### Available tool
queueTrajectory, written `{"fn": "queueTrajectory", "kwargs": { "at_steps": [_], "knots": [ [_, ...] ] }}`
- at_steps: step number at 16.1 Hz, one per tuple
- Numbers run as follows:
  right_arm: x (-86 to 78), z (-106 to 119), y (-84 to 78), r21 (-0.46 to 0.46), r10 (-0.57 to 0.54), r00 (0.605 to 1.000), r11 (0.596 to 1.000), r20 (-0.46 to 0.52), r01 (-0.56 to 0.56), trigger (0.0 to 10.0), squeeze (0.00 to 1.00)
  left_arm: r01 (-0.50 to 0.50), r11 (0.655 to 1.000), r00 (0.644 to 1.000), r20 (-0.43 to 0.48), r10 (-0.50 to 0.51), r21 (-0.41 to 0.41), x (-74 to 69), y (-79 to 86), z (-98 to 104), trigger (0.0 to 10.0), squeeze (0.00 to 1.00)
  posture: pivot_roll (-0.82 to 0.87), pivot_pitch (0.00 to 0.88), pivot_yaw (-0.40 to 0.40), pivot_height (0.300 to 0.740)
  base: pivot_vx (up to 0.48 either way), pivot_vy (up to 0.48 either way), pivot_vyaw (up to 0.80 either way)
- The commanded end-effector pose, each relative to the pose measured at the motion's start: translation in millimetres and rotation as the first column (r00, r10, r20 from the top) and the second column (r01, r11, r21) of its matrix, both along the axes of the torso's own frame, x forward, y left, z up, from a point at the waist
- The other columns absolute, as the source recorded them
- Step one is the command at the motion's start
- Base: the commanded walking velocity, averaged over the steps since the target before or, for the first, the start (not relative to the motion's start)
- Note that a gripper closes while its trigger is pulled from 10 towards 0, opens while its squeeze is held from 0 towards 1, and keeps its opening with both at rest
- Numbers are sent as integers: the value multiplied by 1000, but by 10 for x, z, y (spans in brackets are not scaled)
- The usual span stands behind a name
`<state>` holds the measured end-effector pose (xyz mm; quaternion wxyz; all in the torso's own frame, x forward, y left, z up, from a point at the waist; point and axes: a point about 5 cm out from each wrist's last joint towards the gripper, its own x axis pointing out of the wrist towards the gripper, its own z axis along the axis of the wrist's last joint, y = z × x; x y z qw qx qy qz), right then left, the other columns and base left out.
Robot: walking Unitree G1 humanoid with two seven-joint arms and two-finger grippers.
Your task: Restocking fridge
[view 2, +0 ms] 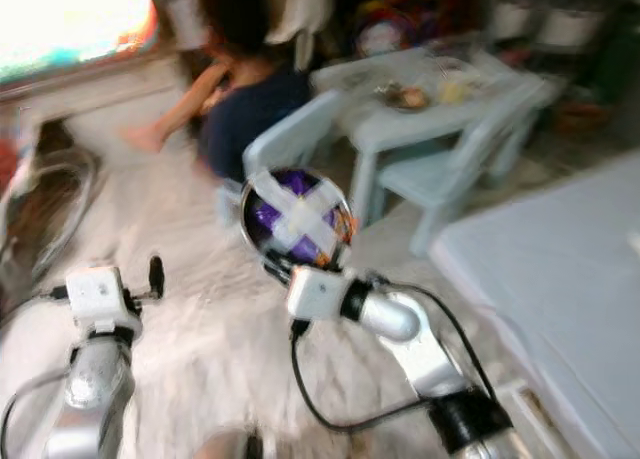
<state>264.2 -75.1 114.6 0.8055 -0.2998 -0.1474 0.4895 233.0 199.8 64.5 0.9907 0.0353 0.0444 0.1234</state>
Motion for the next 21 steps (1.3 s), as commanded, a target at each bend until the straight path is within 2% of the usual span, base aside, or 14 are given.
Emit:
{"fn": "queueTrajectory", "kwargs": {
  "at_steps": [1, 3, 4, 8, 12, 14, 17, 18, 21],
  "knots": [
    [-33, 44, 4, 16, 15, 1000, 1000, 14, -15, 10000, 0, 6, 1000, 1000, -11, -6, -8, -30, -3, -17, 10000, 0, -15, 23, 36, 740, 0, 0, 788],
    [-76, -8, 4, 28, 11, 1000, 1000, -11, -11, 10000, 0, 14, 1000, 999, -41, -14, 6, -134, 9, -105, 10000, 0, -5, 19, 23, 740, 0, 0, 788],
    [-34, 18, 19, 97, -26, 999, 995, -47, 31, 10000, 0, 16, 1000, 999, -43, -16, 2, -141, 4, -117, 10000, 0, 2, 18, 23, 740, 0, 0, 763],
    [133, 58, -5, 244, -139, 976, 953, -167, 178, 10000, 0, 30, 1000, 999, -28, -29, 9, -84, 0, -75, 10000, 0, 7, 15, 32, 740, 0, 0, 703],
    [178, 58, -12, 299, -153, 958, 928, -243, 224, 10000, 0, 62, 997, 998, -8, -62, 34, 16, -7, -20, 10000, 0, 14, 13, 35, 740, 0, 0, 736],
    [187, 33, -76, 339, -175, 929, 895, -326, 288, 10000, 0, 65, 996, 998, -24, -63, 62, -23, -21, -21, 10000, 0, 13, 4, 46, 740, 0, 0, 738],
    [200, -47, -266, 318, -235, 888, 872, -395, 372, 10000, 0, 86, 996, 996, -36, -86, -6, -185, -4, -57, 10000, 0, 9, 0, 68, 740, 0, 0, 742],
    [177, -83, -349, 294, -246, 881, 877, -404, 380, 10000, 0, 111, 994, 993, -40, -111, 5, -255, -10, -63, 10000, 0, 8, 0, 72, 740, 0, 0, 744],
    [138, -154, -437, 255, -281, 869, 879, -406, 404, 10000, 0, 96, 995, 994, -46, -96, -1, -343, 7, -126, 10000, 0, 18, 0, 47, 740, 0, 0, 740]
  ]
}}
